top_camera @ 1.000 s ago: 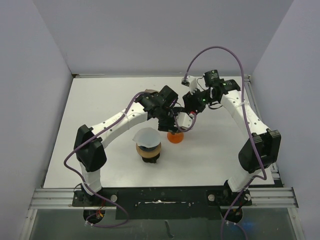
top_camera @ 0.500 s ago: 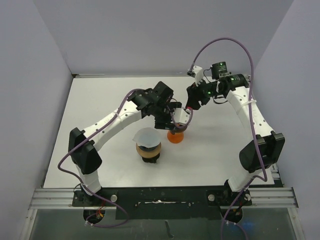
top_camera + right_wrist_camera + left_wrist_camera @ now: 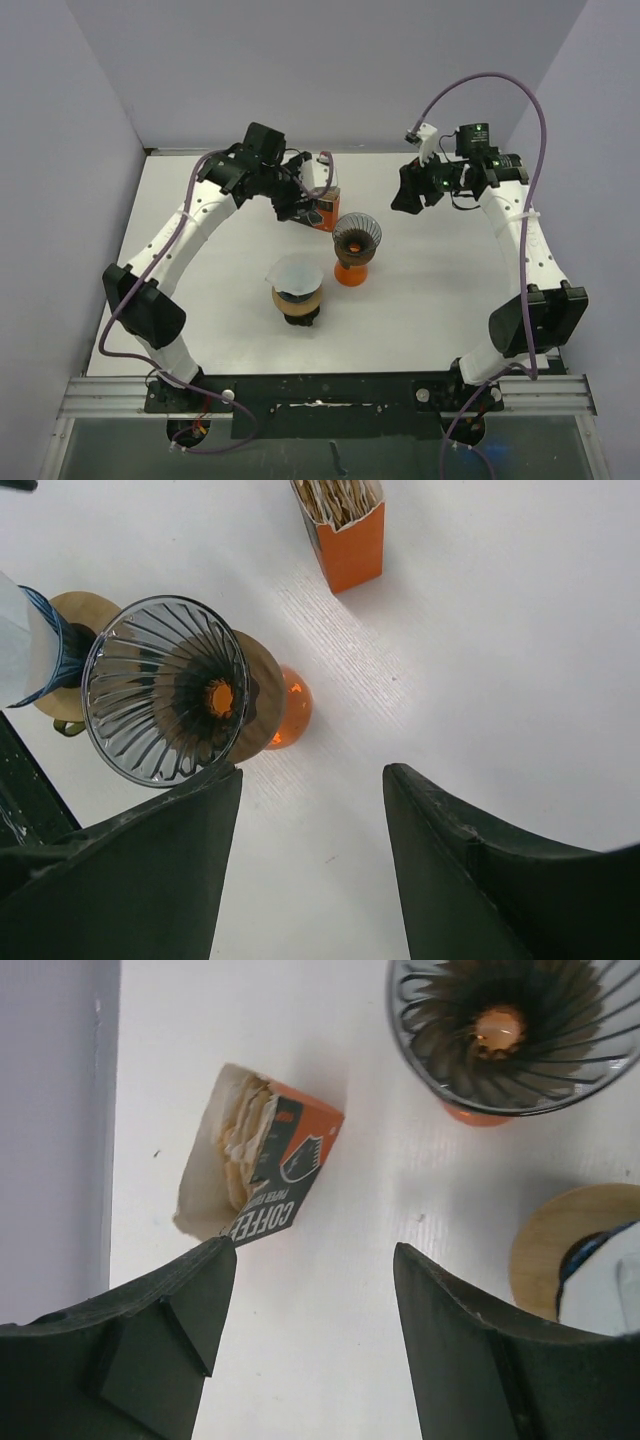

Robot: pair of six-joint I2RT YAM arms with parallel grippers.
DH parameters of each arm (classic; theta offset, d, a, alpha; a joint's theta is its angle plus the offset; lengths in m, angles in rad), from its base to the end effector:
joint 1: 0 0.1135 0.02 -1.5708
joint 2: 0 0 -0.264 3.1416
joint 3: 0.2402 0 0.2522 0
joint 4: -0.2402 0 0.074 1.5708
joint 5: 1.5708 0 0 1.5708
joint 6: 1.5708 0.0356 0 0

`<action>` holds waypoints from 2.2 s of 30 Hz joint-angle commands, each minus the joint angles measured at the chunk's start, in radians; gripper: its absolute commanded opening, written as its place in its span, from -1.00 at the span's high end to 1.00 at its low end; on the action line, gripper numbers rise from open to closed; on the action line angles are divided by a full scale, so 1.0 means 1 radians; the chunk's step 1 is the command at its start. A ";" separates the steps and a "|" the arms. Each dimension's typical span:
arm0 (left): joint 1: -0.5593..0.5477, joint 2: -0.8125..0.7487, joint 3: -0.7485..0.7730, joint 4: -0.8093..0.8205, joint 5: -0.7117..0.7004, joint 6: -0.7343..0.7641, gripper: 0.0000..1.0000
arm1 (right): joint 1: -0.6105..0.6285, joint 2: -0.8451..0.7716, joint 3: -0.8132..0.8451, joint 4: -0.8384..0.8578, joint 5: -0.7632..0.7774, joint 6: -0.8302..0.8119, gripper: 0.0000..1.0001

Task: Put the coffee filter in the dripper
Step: Move the coffee filter holder to the center of the board.

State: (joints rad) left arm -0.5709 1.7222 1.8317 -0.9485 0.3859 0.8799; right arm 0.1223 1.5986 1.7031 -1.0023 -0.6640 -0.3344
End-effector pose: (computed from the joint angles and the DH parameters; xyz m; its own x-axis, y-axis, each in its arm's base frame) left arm 0.3026 -0.2103 0.3813 0.1500 0.7522 -0.6416 0.9363 0.1003 0.3365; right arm 0.3232 0.0618 0.3828 -0.5765 -0.3313 -0.7470 -0.7056 0.6628 0.2506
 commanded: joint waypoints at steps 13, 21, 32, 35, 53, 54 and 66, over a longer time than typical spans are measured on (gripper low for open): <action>0.220 0.095 -0.026 0.374 0.245 -0.258 -0.18 | -0.158 -0.160 -0.248 0.151 -0.105 -0.062 -0.21; 0.233 0.231 0.027 0.318 0.308 -0.118 -0.07 | -0.247 -0.194 -0.357 0.170 -0.172 -0.106 -0.23; 0.235 0.409 0.153 0.145 0.284 0.149 0.01 | -0.316 -0.210 -0.471 0.213 -0.224 -0.112 -0.25; 0.234 0.438 0.184 0.122 0.273 0.176 0.02 | -0.327 -0.207 -0.484 0.214 -0.234 -0.114 -0.25; 0.209 0.536 0.342 -0.041 0.191 0.306 0.78 | -0.346 -0.183 -0.496 0.220 -0.243 -0.101 -0.28; 0.208 0.535 0.347 -0.044 0.190 0.306 0.81 | -0.346 -0.185 -0.497 0.219 -0.241 -0.101 -0.28; 0.198 0.445 0.292 -0.043 0.001 0.054 1.00 | -0.351 -0.211 -0.505 0.217 -0.221 -0.100 -0.29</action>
State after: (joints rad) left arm -0.3698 2.2593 2.1418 -0.9936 0.4751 1.0595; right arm -0.2226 1.4303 1.1934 -0.8131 -0.8726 -0.4343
